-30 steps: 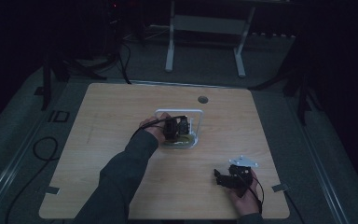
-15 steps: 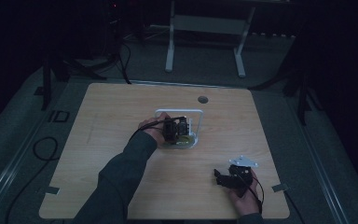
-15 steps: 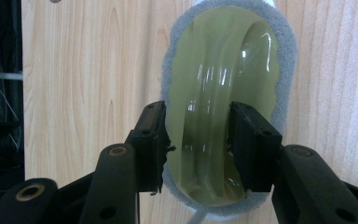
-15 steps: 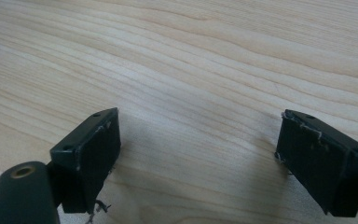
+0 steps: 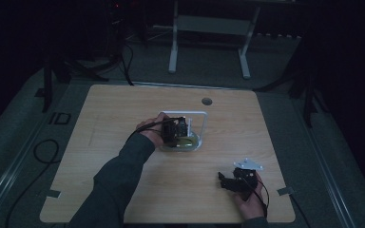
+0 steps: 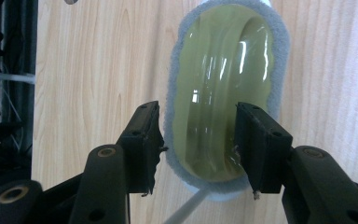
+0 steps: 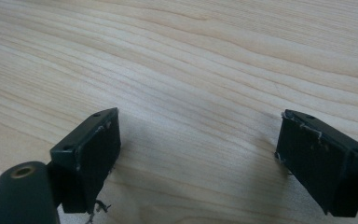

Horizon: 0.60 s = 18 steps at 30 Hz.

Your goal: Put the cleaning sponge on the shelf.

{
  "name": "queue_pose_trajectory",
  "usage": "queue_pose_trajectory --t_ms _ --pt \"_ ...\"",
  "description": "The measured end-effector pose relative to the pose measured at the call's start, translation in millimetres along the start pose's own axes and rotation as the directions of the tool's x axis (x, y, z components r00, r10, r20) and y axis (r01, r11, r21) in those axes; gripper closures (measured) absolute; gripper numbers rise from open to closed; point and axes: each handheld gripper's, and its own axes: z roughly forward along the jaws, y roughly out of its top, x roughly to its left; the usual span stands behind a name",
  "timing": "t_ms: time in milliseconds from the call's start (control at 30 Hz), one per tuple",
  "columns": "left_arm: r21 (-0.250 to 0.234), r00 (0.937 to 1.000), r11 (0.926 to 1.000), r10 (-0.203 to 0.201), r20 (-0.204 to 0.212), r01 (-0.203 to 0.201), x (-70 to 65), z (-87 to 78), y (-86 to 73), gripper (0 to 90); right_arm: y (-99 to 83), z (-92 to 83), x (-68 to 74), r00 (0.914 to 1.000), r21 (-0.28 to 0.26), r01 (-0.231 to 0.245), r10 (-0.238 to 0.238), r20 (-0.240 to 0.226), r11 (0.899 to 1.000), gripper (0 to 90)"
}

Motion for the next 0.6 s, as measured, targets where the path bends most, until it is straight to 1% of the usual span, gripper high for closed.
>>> queue_pose_trajectory --t_ms 33,167,233,300,433,533,600 --pt "-0.005 1.0 1.0 0.0 0.003 0.0 0.1 -1.9 -0.8 51.1 0.0 0.0 0.0 1.0 0.0 0.0 0.0 0.0 1.0 13.1" --pt "-0.049 0.9992 0.9983 -0.029 0.029 0.03 1.8 -10.4 -4.0 51.3 0.0 0.0 0.1 1.0 0.0 -0.001 0.001 0.0 1.0 13.1" --pt "-0.074 0.9974 0.9958 -0.051 0.052 0.055 2.5 -14.8 -6.1 51.7 0.0 0.0 0.1 1.0 0.0 -0.001 0.001 0.0 1.0 13.1" --pt "-0.091 0.9961 0.9937 -0.06 0.065 0.065 2.3 -19.9 -8.6 51.8 0.0 0.0 0.1 1.0 -0.001 -0.002 0.002 0.0 1.0 13.1" --pt "-0.127 0.9949 0.9879 -0.081 0.06 0.088 1.5 -32.1 -13.6 52.6 0.0 0.0 0.0 1.0 -0.001 -0.001 0.001 0.0 1.0 13.1" --pt "-0.156 0.9922 0.9817 -0.098 0.076 0.109 -0.8 -41.3 -17.4 52.5 0.0 0.0 -0.1 1.0 -0.001 0.001 -0.001 0.0 1.0 13.1" --pt "-0.166 0.992 0.9791 -0.108 0.065 0.118 -3.8 -48.5 -20.1 52.4 0.0 0.0 0.0 1.0 -0.001 0.0 0.0 0.0 1.0 13.1"
